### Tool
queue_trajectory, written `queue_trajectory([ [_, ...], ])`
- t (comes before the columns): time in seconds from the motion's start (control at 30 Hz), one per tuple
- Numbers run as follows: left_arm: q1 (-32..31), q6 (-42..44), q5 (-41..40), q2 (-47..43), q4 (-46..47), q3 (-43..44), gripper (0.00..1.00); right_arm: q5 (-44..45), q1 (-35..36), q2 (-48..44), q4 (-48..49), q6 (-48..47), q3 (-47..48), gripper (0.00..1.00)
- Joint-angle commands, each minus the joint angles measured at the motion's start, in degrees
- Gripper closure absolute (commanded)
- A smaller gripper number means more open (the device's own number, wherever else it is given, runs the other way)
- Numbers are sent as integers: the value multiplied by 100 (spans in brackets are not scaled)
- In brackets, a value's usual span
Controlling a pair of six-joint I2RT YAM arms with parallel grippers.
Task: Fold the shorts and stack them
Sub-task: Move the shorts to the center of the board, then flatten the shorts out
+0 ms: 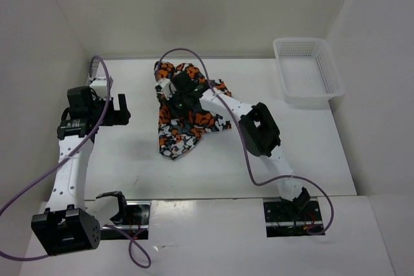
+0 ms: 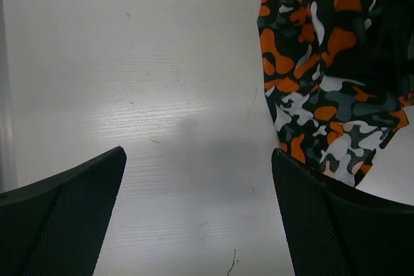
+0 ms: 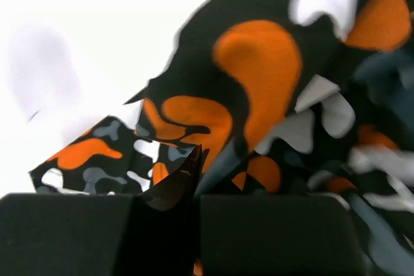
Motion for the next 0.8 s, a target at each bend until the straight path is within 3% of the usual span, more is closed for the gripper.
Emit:
queue_trajectory([
  [0.0, 27, 21, -74, 2, 81, -74, 0, -804, 704, -530, -545, -1107, 125, 98],
  [0.07, 27, 21, -21, 116, 81, -153, 0, -329, 898, -585, -633, -1415, 239, 84],
  [0.1, 27, 21, -91, 186, 81, -206, 0, -249, 951, -654, -773, -1783, 345, 61],
  [0.17, 27, 21, -91, 239, 12, -293, 0, -336, 951, -777, -1107, -2040, 573, 24],
  [0.2, 27, 21, 39, 317, -50, -346, 0, -397, 951, -848, -1195, -2137, 626, 0],
  [0.4, -209, 21, 971, 371, -358, -487, 0, -748, 469, -1384, -1258, -1971, 496, 0],
  [0.53, -280, 21, 1313, 651, -358, -435, 0, -1135, -346, -1709, -987, -1498, 171, 0],
  [0.67, -448, 21, 1193, 1519, -25, -233, 0, -130, -771, -1615, -116, -558, -217, 0],
  [0.77, -448, 21, 668, 1952, 221, -180, 0, 243, -911, -1324, 69, -460, -217, 0],
])
